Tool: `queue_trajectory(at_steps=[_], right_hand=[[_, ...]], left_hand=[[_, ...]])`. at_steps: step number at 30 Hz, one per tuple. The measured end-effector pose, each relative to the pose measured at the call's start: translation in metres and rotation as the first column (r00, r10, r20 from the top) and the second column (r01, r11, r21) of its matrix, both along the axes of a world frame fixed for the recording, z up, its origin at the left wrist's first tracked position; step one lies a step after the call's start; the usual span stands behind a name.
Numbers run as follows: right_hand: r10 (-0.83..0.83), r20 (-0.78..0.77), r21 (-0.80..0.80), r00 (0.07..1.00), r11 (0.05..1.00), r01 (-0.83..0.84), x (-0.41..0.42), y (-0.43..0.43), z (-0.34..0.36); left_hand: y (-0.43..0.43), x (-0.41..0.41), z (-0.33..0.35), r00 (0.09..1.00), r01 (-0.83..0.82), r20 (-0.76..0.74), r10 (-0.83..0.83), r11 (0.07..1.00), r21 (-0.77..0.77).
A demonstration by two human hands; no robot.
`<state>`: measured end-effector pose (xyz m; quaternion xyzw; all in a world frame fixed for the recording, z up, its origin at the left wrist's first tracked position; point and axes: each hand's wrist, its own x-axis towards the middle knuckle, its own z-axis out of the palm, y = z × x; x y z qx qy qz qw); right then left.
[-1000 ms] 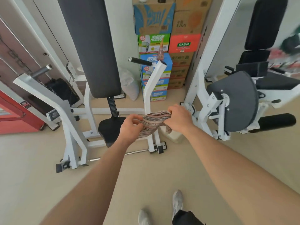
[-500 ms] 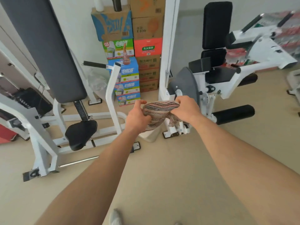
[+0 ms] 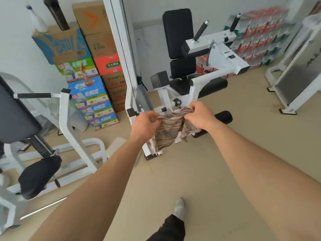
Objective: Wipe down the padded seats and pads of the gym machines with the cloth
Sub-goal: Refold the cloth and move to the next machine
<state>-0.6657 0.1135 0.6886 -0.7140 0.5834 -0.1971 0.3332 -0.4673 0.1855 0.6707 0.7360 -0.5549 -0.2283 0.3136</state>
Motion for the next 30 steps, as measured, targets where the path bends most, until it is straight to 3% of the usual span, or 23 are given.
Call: queue_trajectory(at_steps=[7, 15, 25, 30], right_hand=[[-0.008, -0.105, 0.043, 0.994, 0.999, 0.013, -0.097, -0.132, -0.006], [0.018, -0.184, 0.208, 0.983, 0.978, 0.021, -0.225, -0.277, -0.015], [0.157, -0.235, 0.297, 0.959, 0.951, -0.083, -0.411, -0.463, -0.046], [0.244, -0.220, 0.374, 0.945, 0.915, -0.149, -0.510, -0.562, -0.039]], left_hand=[[-0.141, -0.096, -0.027, 0.970, 0.104, -0.230, -0.075, 0.988, 0.117], [-0.296, -0.240, -0.049, 0.937, 0.250, -0.308, -0.164, 0.932, 0.264], [-0.475, -0.421, -0.061, 0.933, 0.236, -0.335, -0.128, 0.922, 0.306], [-0.565, -0.508, -0.057, 0.935, 0.149, -0.353, -0.021, 0.928, 0.340]])
